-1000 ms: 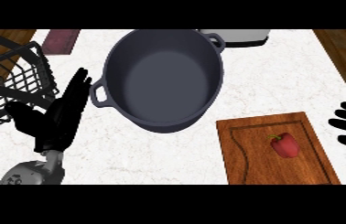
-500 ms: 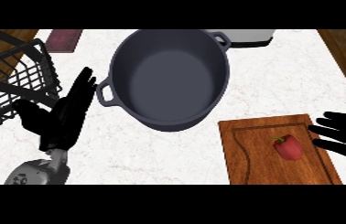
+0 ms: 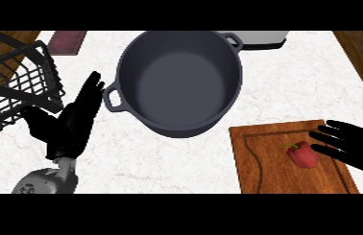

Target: Pick the bell pepper from the cutting board and place it in the pot

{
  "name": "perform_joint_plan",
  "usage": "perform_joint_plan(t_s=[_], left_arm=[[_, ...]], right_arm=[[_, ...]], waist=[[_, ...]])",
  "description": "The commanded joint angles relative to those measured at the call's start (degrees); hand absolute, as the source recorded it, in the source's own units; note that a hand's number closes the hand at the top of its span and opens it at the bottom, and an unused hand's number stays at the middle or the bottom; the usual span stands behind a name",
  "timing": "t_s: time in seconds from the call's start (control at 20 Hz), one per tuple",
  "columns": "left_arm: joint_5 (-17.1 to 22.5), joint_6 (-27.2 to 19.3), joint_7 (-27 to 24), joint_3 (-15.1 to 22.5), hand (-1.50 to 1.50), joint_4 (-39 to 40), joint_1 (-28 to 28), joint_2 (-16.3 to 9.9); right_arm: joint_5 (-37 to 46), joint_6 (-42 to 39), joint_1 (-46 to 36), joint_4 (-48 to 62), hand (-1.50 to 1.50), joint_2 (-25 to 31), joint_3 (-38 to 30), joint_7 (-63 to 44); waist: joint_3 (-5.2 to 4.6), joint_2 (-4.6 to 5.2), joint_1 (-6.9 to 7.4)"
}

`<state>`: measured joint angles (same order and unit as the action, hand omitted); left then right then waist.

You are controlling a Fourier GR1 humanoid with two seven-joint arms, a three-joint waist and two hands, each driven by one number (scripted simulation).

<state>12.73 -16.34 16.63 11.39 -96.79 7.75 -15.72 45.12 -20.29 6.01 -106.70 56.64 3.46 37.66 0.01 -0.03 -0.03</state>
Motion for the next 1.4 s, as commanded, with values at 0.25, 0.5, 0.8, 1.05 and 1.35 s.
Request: perform_joint_plan(t_s=[0.25,0.5,0.8,1.05,1.35], left_arm=[[-1.2,3.6,-1.3,-3.8,0.0,3.7,1.1,1.8],[-2.4,3.5,-0.5,-3.4,0.0,2.2,0.8,3.6],[-5.3,2.7,1.1,-2.4,0.0,-1.2,-1.6,4.7],[-3.6,6.8,-0.4,-6.5,0.0,5.3,3.2,4.6],[-2.5,7.7,3.2,-8.0,0.0,0.6,1.2,4.0]], right_arm=[[5.6,-2.1,0.4,-2.0,-1.5,-9.0,0.3,0.8],[9.9,-3.8,5.7,-7.9,-1.5,-12.3,0.2,-3.7],[16.4,-2.7,-0.2,-0.1,-1.5,-16.1,1.3,-5.1],[21.0,-3.6,-3.3,2.1,-1.5,-19.4,3.4,-5.7],[27.3,3.3,-3.3,9.4,-1.5,-19.7,3.6,-3.0]], waist=[[-0.02,0.03,-0.18],[-0.02,-0.02,-0.29],[0.0,0.03,0.27],[-0.02,0.07,0.02],[0.0,0.05,0.12]])
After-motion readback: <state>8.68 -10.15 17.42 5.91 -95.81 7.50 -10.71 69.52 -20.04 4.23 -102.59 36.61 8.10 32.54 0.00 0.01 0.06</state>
